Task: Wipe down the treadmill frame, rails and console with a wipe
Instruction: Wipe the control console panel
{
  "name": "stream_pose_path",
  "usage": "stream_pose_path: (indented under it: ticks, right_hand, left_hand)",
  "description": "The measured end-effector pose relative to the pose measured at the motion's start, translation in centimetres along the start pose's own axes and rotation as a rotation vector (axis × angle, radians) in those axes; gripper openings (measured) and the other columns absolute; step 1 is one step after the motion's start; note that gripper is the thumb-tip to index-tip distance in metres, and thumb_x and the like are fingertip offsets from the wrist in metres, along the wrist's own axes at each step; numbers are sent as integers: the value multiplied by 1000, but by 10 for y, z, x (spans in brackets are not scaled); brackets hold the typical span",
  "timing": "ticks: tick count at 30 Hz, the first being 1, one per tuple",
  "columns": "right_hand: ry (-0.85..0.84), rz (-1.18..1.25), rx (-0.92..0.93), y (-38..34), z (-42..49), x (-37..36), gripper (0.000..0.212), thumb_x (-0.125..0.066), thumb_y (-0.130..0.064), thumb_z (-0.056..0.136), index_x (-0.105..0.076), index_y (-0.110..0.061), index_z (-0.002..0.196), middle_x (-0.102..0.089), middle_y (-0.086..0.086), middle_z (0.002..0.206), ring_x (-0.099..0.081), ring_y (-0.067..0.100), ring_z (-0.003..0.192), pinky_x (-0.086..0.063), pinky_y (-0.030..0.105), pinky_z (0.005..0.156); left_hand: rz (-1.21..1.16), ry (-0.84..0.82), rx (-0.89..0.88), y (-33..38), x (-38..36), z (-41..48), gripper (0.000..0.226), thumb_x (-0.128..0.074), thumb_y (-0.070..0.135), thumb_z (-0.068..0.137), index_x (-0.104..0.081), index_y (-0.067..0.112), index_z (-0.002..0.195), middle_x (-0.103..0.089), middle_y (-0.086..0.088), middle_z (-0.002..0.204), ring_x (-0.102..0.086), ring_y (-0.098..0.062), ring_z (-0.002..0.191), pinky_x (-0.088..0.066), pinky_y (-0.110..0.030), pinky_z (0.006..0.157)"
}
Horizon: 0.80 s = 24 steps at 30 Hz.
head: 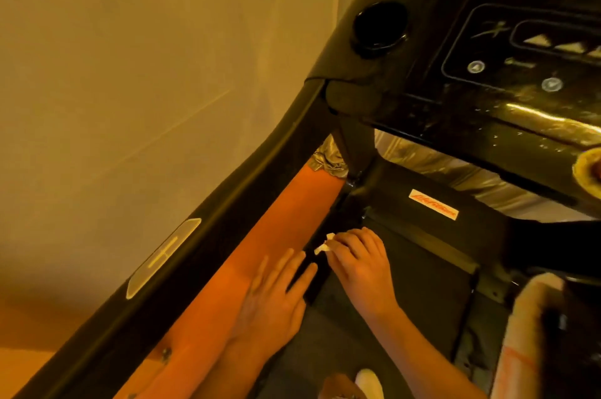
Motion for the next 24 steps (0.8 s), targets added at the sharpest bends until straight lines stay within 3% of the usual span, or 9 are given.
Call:
stream_pose_path:
  ticks: [6,12,24]
  right_hand:
    - [-37,-59,-52,-5,31,81,27,-53,-31,101,-74,-17,111,-70,3,116,-65,25,112,-44,45,107]
    - [-26,-76,-71,-16,73,152,26,-54,-32,103,-73,-16,113,-70,3,117,-64,25,112,-48,42,103]
    - [146,-138,-110,-1,154,230,32,-53,-35,105,-75,-12,111,-72,3,113,-64,24,109,-46,37,96]
  left_hand:
    - [-66,266,-1,12,82,22,55,-41,30,91,-43,24,146,-50,-7,151,-41,-27,144,-26,-49,118]
    - [-59,338,-18,4,157,37,57,-40,30,93,-41,22,149,-48,-10,153,-40,-30,144,-38,-59,112]
    - [-138,489,-122,12,235,99,53,-43,24,97,-49,18,149,-43,-8,156,-35,-26,149,-35,-57,115]
Point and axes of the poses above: each hand's wrist, its own z-axis towards the middle knuckle, its own x-axis out of the back of the hand, y = z × x, the point moved 1 cm from there along z, towards the middle knuckle
